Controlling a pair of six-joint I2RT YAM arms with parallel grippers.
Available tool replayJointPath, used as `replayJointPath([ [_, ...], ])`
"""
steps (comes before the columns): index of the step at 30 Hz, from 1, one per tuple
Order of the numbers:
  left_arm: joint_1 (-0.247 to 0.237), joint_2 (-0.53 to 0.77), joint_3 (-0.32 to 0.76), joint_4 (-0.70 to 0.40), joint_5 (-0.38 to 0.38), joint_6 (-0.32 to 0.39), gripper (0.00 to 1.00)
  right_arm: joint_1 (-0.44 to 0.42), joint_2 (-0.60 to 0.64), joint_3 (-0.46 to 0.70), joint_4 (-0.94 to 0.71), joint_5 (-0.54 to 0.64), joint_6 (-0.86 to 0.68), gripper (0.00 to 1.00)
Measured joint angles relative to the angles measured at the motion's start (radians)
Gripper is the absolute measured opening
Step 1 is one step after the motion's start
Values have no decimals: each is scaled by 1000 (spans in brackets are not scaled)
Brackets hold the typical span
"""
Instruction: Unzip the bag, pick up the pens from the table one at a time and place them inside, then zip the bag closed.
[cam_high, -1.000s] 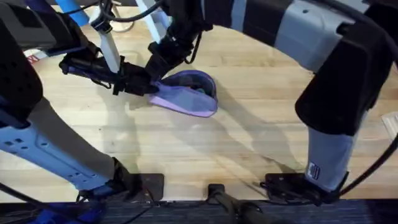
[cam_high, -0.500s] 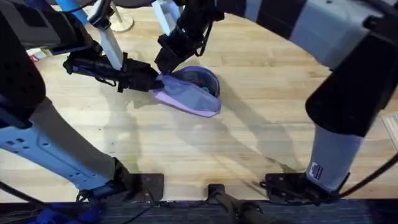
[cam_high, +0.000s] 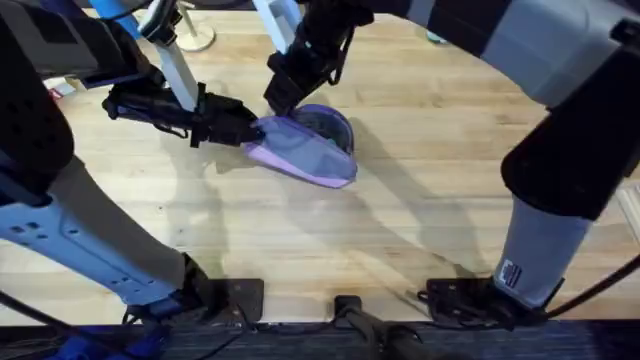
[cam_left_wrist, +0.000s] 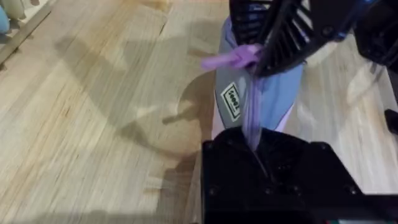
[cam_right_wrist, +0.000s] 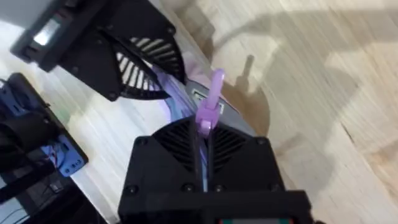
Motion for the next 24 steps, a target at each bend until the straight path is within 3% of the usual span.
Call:
replayJointPath([
  [10, -3, 0, 0, 5, 5, 0, 44, -74, 0, 6, -103, 25, -43, 35],
  [13, 11, 3, -4, 3, -82, -1, 44, -152, -7, 6, -144, 156, -59, 35],
  [17, 28, 3, -5, -3, -102, -3, 44, -284, -21, 6, -164, 281, -63, 34],
  [24, 27, 3, -5, -4, -106, -3, 44, -329, -25, 6, -168, 349, -74, 35],
])
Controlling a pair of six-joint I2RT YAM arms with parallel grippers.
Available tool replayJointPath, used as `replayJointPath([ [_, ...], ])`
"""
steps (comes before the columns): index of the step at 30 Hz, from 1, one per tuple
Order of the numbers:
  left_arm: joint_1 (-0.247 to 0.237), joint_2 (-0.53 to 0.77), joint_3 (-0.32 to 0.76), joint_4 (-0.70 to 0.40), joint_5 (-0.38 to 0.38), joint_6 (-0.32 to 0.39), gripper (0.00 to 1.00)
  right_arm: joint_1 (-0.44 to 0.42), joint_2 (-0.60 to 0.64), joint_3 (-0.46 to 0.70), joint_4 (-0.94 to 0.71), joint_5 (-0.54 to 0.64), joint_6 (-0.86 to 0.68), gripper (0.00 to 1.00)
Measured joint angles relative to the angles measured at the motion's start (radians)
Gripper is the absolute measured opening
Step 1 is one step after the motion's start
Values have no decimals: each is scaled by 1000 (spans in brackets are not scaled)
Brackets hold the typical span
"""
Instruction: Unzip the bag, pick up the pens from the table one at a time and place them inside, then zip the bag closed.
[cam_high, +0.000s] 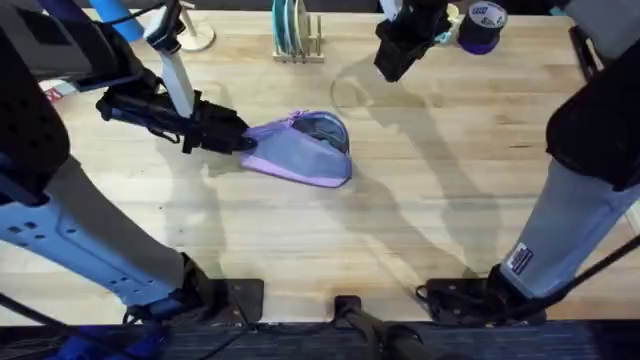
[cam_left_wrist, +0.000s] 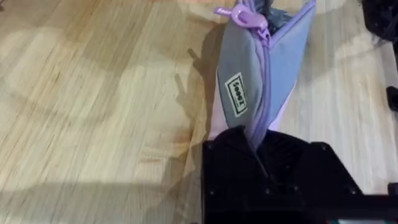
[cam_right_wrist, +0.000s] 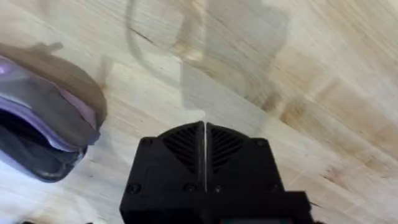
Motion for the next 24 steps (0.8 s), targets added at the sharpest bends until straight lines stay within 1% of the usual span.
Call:
replayJointPath([
  [7, 0, 0, 0, 0, -1, 0, 44, -3, -21, 0, 3, 16, -4, 33],
  [11, 0, 0, 0, 0, -1, 0, 44, 4, -91, 0, 3, 17, -4, 33],
  [12, 0, 0, 0, 0, -1, 0, 44, 22, -160, 0, 3, 17, -3, 43],
  [13, 0, 0, 0, 0, -1, 0, 44, 29, -182, 0, 2, 16, -2, 134],
  [14, 0, 0, 0, 0, -1, 0, 44, 36, -199, 0, 1, 17, -4, 255],
  [17, 0, 0, 0, 0, -1, 0, 44, 62, -242, 0, -4, 17, -4, 708],
  [18, 0, 0, 0, 0, -1, 0, 44, 70, -250, 0, -5, 17, -4, 847],
  [19, 0, 0, 0, 0, -1, 0, 43, 79, -257, 0, -5, 17, -9, 956],
  [20, 0, 0, 0, 0, -1, 0, 43, 89, -263, 0, -5, 16, -8, 987],
  [21, 0, 0, 0, 0, -1, 0, 43, 99, -267, 0, -5, 16, -7, 996],
  [24, 0, 0, 0, 0, -2, 0, 44, 128, -273, 0, -5, 16, -8, 997],
])
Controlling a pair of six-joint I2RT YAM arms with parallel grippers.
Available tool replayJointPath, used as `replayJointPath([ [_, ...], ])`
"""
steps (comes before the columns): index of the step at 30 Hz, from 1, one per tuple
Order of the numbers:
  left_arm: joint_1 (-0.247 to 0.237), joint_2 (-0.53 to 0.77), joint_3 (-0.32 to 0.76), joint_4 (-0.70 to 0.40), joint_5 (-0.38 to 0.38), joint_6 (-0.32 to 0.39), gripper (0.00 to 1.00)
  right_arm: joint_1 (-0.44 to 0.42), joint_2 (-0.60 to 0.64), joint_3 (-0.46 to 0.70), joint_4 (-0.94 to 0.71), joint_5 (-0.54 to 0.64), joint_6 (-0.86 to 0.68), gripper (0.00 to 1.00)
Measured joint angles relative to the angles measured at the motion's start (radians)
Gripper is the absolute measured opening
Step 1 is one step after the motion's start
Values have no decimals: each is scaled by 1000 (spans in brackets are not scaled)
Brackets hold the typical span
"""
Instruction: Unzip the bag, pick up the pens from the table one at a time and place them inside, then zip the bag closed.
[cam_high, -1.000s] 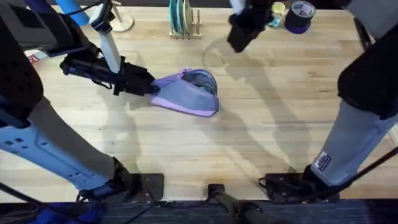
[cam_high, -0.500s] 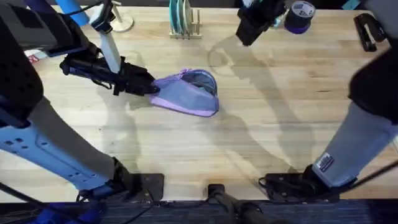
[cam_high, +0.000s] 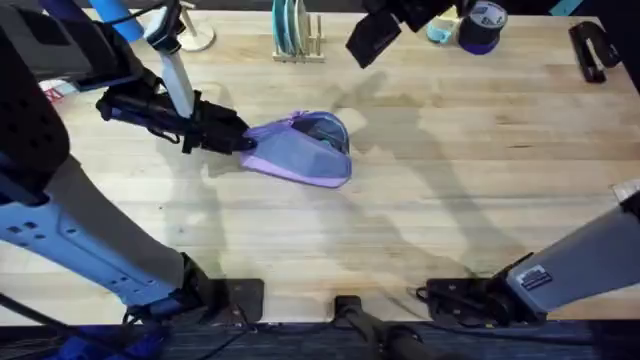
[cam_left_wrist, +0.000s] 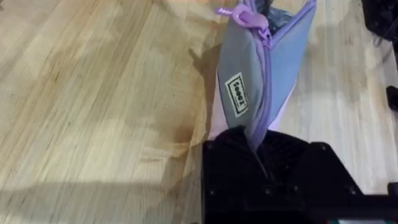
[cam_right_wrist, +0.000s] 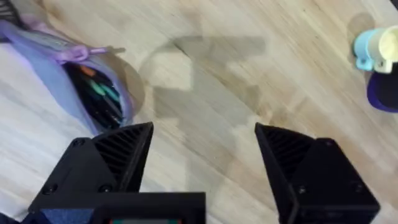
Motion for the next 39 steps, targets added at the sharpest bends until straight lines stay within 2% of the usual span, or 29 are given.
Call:
replayJointPath([
  [2, 0, 0, 0, 0, 0, 0, 44, 16, 0, 0, 0, 0, 0, 997],
  [3, 0, 0, 0, 1, -1, 2, 76, 23, 0, 0, 0, 0, 0, 997],
  [5, 1, 0, 0, 5, -16, 2, 360, 34, 0, 0, 0, 0, 0, 997],
  [8, 6, 0, 0, 12, -34, 0, 843, 42, 0, 0, 0, 0, 0, 997],
  [9, 7, 0, 0, 12, -42, -4, 952, 42, 0, 0, 0, 0, 0, 997],
  [10, 8, 0, 0, 12, -50, -4, 981, 42, 0, 0, 0, 0, 0, 997],
  [13, 9, 0, 1, 12, -63, -3, 993, 42, 0, 0, 0, 0, 0, 997],
  [16, 11, 0, 11, -43, -71, 20, 995, 42, 0, 0, 0, 0, 1, 997],
  [20, 24, 0, 62, -156, -73, 108, 995, 42, 0, 0, 0, 0, 42, 997],
  [24, 44, 0, 134, -256, -73, 202, 995, 42, 0, 0, 0, -12, 160, 998],
  [27, 60, 0, 184, -325, -73, 275, 996, 42, 0, 0, 1, -86, 234, 998],
  [30, 74, 0, 229, -360, -74, 315, 997, 42, 0, 0, 20, -194, 274, 998],
  [34, 93, 0, 281, -383, -74, 340, 997, 47, 1, 0, 56, -306, 320, 998],
  [39, 107, 0, 322, -401, -74, 343, 996, 69, 31, 0, 75, -368, 346, 997],
])
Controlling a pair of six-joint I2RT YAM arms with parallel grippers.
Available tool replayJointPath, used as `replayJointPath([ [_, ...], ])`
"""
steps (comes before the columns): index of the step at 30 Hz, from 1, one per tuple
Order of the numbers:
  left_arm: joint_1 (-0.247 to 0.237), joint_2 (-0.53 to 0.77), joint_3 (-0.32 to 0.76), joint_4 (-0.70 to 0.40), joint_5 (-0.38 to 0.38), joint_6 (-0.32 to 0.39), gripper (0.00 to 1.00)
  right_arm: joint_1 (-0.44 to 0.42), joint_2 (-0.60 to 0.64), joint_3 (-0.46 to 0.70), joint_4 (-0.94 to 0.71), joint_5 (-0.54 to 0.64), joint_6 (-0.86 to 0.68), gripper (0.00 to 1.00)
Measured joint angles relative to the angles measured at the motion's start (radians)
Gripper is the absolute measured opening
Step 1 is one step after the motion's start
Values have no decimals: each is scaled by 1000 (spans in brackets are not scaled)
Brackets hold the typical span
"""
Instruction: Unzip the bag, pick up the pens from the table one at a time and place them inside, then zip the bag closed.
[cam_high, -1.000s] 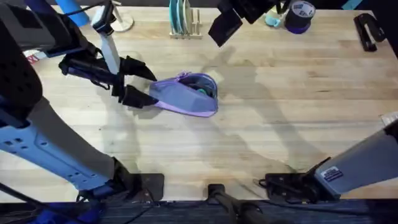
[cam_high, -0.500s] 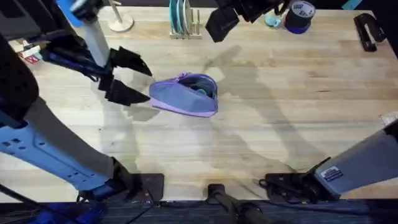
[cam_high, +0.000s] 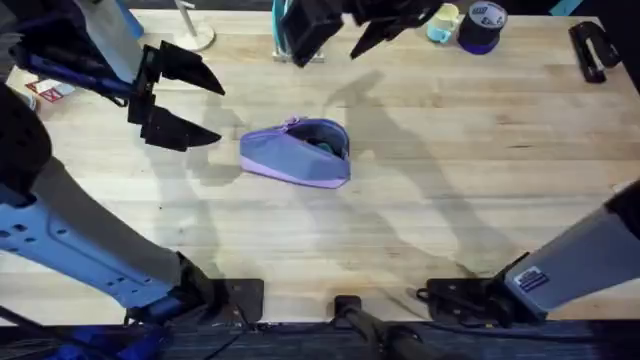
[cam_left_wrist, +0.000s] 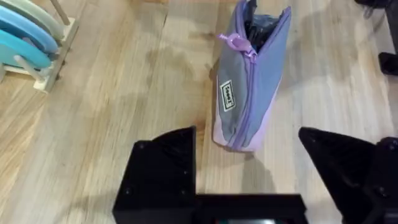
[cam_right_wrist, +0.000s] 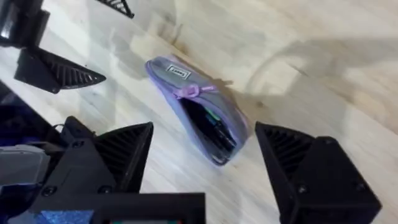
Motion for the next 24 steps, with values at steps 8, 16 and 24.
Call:
replayJointPath([
  [8, 1, 0, 4, -12, 0, 0, 995, 37, 99, 0, 13, -24, 4, 997],
  [16, 1, 0, 5, -13, 0, 0, 995, 61, 101, 0, 28, -27, 4, 997],
  [24, 1, 0, 5, -13, 0, 0, 995, 64, 176, 0, 30, -33, 4, 997],
])
